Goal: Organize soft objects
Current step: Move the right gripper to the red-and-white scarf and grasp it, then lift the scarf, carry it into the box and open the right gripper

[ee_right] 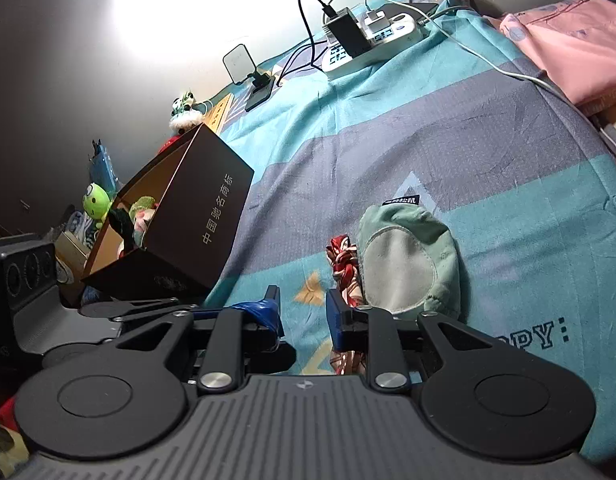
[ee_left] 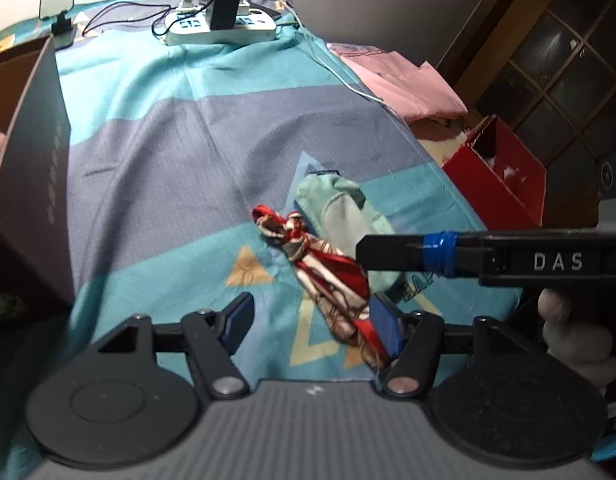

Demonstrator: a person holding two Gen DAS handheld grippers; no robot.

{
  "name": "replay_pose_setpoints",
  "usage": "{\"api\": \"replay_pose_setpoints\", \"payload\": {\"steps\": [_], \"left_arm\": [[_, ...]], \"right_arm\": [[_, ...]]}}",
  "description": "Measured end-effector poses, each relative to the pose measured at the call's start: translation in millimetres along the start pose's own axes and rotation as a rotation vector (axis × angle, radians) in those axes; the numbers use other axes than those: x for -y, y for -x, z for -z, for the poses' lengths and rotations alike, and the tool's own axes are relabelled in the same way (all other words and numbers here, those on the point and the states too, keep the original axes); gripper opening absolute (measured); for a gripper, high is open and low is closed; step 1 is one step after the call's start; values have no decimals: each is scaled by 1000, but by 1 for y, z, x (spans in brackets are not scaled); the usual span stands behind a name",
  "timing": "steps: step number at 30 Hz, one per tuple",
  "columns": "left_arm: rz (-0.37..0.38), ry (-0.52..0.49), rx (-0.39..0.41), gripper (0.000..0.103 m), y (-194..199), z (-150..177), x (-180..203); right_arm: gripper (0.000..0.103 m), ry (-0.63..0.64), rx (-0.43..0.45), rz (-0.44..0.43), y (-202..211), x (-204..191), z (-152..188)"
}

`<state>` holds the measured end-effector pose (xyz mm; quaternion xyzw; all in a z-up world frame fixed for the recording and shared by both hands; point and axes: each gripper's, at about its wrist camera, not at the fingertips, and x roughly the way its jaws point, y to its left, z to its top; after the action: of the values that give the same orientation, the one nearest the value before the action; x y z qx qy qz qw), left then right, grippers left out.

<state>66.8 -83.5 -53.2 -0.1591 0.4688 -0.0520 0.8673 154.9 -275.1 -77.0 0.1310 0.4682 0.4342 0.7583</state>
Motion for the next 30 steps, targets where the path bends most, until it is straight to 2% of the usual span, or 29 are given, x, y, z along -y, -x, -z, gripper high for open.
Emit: {"api": "replay_pose_setpoints", "payload": {"steps": [4, 7, 11, 14, 17, 21, 23, 24, 26, 28, 30], "left_arm": [[-16, 11, 27, 64, -24, -12, -4], [32, 58, 4, 64, -37, -16, -11], [61, 78, 17, 64, -42, -19, -10], [37, 69, 2, 64, -52, -22, -9], [27, 48, 9, 64, -57, -23, -8], [41, 63, 29, 64, -59, -24, -12], [57, 76, 35, 60, -59, -23, -12], [72, 80, 36, 52, -60, -23, -12], [65, 80, 45, 51, -59, -21, -10], [62, 70, 47, 51, -59, -20, -8], [76, 82, 41, 51, -58, -20, -10]], "right_arm": [[6, -22, 1, -29, -19, 11, -13], [6, -48, -33, -54, -37, 17, -21], [6, -16, -63, 5, -55, 20, -24], [6, -15, -104, 32, -65, 28, -27], [9, -47, -135, 1, -70, 37, -31], [7, -98, -146, -47, -72, 48, -35], [2, -145, -149, -67, -73, 56, -35], [2, -168, -150, -82, -72, 60, -35], [1, -205, -153, -105, -72, 65, -34], [2, -205, -164, -106, -70, 65, -34], [8, -168, -175, -104, -66, 60, -34]]}}
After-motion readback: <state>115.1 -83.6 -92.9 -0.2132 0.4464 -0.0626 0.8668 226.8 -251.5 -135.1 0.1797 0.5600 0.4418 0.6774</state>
